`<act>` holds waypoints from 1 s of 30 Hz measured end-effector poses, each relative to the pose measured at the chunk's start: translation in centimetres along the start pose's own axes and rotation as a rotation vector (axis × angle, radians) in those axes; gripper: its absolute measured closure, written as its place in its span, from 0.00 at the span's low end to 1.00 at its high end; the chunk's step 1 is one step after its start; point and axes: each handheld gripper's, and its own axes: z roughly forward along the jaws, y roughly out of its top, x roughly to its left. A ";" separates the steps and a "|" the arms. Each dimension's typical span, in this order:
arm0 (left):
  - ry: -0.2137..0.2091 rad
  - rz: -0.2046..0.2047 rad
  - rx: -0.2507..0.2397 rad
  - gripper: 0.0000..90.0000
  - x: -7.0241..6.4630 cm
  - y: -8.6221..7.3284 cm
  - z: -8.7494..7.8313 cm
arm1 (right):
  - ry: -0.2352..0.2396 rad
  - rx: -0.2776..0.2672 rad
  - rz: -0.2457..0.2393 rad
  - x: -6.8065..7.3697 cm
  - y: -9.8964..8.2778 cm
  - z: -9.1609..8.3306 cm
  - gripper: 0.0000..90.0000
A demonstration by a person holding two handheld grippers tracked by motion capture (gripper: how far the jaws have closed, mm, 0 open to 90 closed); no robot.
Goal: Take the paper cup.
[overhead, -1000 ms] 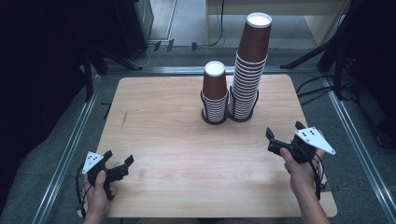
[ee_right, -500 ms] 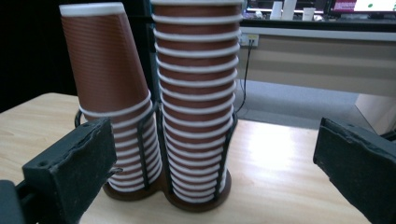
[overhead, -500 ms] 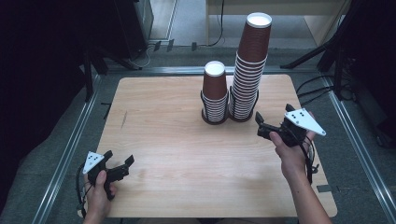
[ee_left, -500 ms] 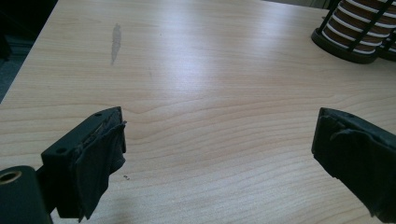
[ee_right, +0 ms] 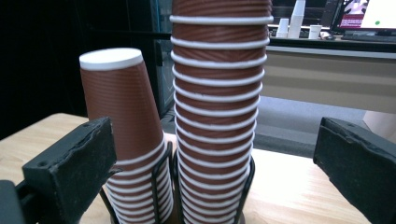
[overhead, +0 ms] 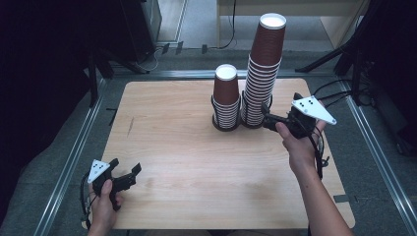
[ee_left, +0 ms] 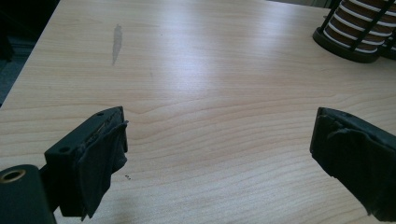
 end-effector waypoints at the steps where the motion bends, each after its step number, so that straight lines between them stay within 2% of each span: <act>1: 0.000 0.000 0.000 0.04 0.0 0.0 0.0 | 0.003 0.000 0.004 0.1 0.2 0.1 0.00; 10: 0.000 -0.001 0.000 0.04 0.0 0.0 0.0 | 0.006 -0.008 0.027 0.5 2.1 1.5 0.00; 30: -0.003 0.000 0.000 0.04 0.1 0.0 0.0 | -0.040 -0.063 0.034 1.3 5.8 4.7 0.00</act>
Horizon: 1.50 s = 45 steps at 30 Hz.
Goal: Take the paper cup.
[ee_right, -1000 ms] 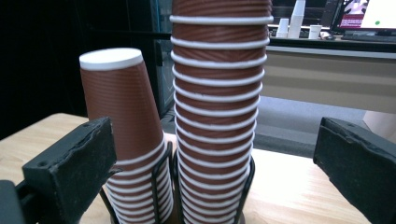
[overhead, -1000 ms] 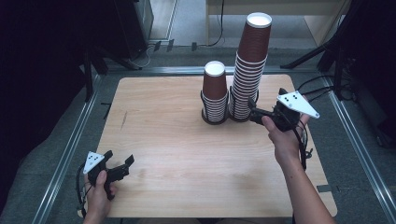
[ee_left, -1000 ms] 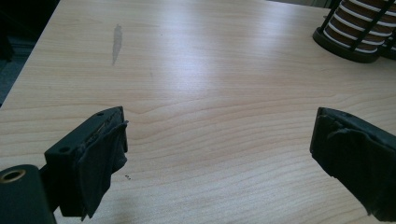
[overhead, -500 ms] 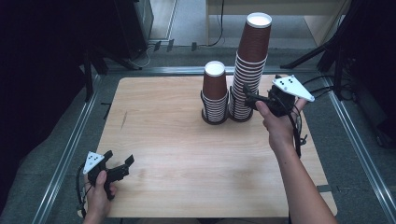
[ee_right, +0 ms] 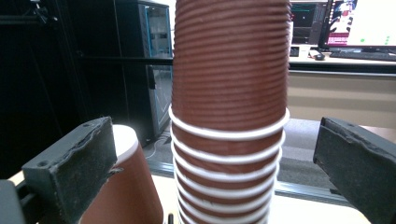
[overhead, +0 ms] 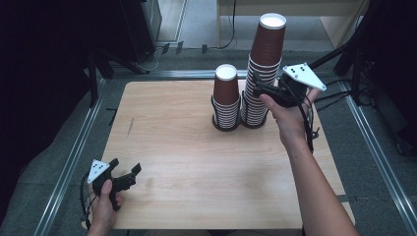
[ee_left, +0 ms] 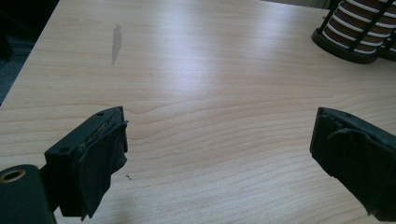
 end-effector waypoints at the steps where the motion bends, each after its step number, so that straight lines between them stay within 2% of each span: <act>1: 0.000 -0.002 -0.001 0.04 0.0 0.0 0.0 | 0.000 0.000 0.002 0.1 0.2 0.2 0.00; 9: -0.003 -0.007 -0.002 0.04 0.0 0.0 0.0 | -0.039 -0.001 -0.011 0.5 1.2 2.6 0.00; 17: -0.005 -0.007 -0.002 0.04 0.1 0.0 -0.1 | -0.060 -0.016 0.023 0.5 2.4 4.2 0.01; 18: -0.006 -0.007 -0.001 0.04 0.1 0.0 -0.1 | -0.075 -0.008 0.028 0.6 2.6 4.7 0.01; 24: -0.008 -0.009 -0.002 0.04 0.1 0.0 -0.1 | -0.107 -0.009 0.050 0.4 2.6 5.6 0.06; 29: -0.009 -0.009 -0.003 0.04 0.1 0.0 -0.1 | -0.117 0.013 0.052 0.0 2.0 6.4 0.07; 35: -0.011 -0.009 -0.001 0.04 0.1 0.0 -0.1 | -0.124 0.015 0.053 0.0 1.8 6.8 0.08; 40: -0.011 -0.007 -0.001 0.04 0.1 0.0 -0.1 | -0.111 0.007 0.038 -0.1 1.9 6.7 0.09; 45: -0.011 -0.007 -0.001 0.04 0.1 0.0 0.0 | -0.122 0.003 0.017 0.1 2.0 6.6 0.11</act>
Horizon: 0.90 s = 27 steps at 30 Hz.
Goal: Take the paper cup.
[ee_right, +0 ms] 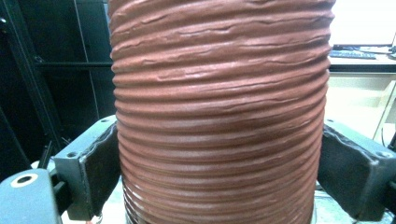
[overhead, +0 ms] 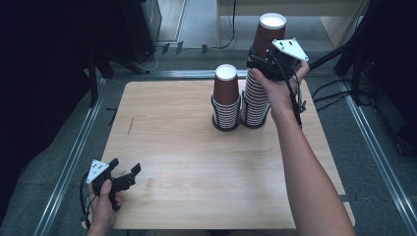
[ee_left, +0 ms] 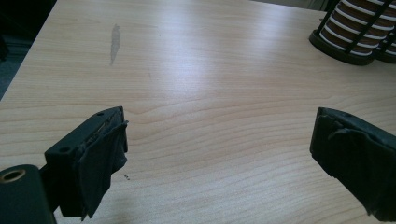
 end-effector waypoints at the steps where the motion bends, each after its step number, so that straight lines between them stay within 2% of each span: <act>1: 0.003 0.000 0.000 0.04 0.0 0.0 0.0 | 0.000 0.000 -0.001 0.0 0.0 0.0 0.11; 7: 0.013 -0.004 -0.001 0.04 0.1 0.0 0.0 | -0.001 -0.004 -0.002 0.0 0.1 0.1 0.11; 15: 0.014 -0.001 -0.001 0.04 0.0 0.0 0.0 | -0.008 -0.048 -0.002 0.2 0.6 0.0 0.13; 16: 0.013 -0.002 -0.002 0.04 0.0 0.0 0.0 | -0.008 -0.080 -0.008 0.2 0.9 -0.1 0.13; 17: 0.013 -0.001 -0.001 0.04 0.0 0.0 0.0 | -0.008 -0.080 -0.008 0.2 0.9 -0.1 0.13; 21: 0.012 -0.002 -0.002 0.04 0.0 0.0 0.0 | 0.001 -0.145 -0.034 0.3 1.5 -0.3 0.14; 27: 0.010 -0.001 -0.002 0.04 0.0 0.0 0.0 | 0.003 -0.200 -0.058 0.4 2.1 -0.5 0.14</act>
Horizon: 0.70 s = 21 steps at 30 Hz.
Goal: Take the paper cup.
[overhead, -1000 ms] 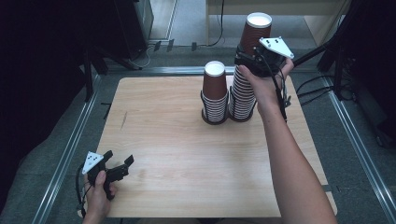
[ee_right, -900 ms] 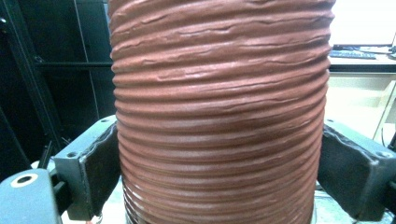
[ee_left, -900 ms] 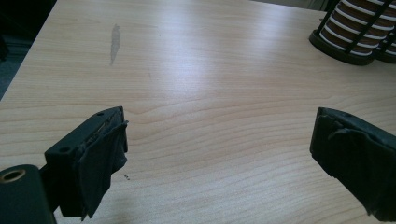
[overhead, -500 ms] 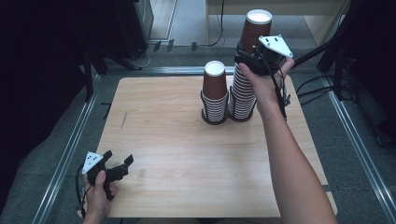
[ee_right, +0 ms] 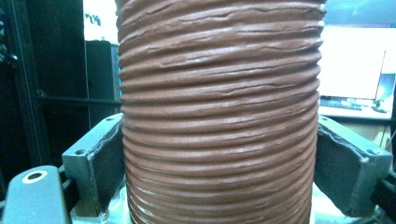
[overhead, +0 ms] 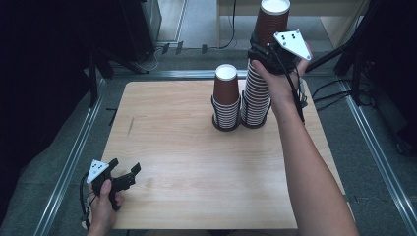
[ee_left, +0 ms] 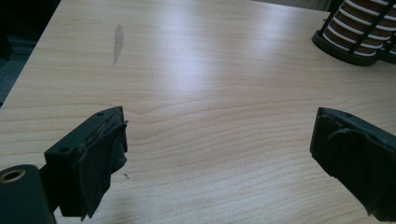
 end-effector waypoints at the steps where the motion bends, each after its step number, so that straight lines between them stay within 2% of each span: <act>1: 0.000 0.000 0.000 0.04 0.0 0.0 0.0 | 0.002 -0.010 -0.003 0.0 0.1 0.0 0.14; 10: -0.001 -0.001 0.000 0.04 0.0 0.0 0.0 | -0.005 -0.093 -0.038 0.4 1.0 -0.4 0.13; 21: 0.002 -0.003 0.001 0.04 0.0 0.0 0.0 | -0.002 -0.148 -0.047 0.7 2.4 -0.7 0.13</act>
